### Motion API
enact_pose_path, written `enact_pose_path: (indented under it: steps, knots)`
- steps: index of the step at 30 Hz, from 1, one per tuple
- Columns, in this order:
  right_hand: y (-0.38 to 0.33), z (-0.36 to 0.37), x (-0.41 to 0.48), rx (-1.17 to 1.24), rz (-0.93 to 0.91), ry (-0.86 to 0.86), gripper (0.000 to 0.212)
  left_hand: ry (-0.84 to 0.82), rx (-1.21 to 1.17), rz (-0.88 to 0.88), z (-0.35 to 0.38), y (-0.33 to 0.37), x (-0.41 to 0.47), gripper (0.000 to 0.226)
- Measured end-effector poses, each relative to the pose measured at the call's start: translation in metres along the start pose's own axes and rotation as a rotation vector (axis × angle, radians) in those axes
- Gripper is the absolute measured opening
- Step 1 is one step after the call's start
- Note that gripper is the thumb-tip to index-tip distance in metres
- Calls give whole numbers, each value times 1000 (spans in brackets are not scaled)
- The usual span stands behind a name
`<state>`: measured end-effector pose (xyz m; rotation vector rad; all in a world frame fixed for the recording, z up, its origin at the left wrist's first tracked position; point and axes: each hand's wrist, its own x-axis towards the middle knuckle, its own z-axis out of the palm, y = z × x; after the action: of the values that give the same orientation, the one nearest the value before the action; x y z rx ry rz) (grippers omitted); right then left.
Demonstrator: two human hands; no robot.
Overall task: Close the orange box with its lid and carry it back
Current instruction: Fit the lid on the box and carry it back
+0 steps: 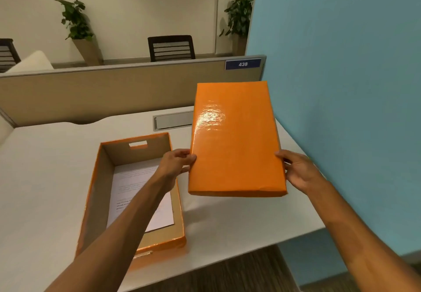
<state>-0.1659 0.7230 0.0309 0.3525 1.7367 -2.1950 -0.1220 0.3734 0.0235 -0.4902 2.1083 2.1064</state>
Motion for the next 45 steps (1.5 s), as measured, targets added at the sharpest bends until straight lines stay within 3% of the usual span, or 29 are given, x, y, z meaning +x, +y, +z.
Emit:
enact_pose_path:
  steps: [6,16,25,29,35,40,45]
  knots:
    - [10,28,-3,-221,-13,-77,45,107,48,63,-32,9,-33,39]
    - [35,94,-13,-332,-61,-219,44,369,136,105,-84,3,-109,24]
    - [76,158,-42,-361,-51,-277,44,504,110,22,-136,-25,-160,17]
    - [88,181,-46,-380,-27,-284,43,491,133,-8,-157,-36,-164,18]
    - [107,208,-50,-490,62,-280,42,394,273,-80,-186,-47,-159,37]
    - [122,220,-55,-527,92,-229,37,337,252,-139,-204,-63,-152,28]
    - [133,227,-57,-596,65,-183,37,363,262,-133,-214,-73,-148,34]
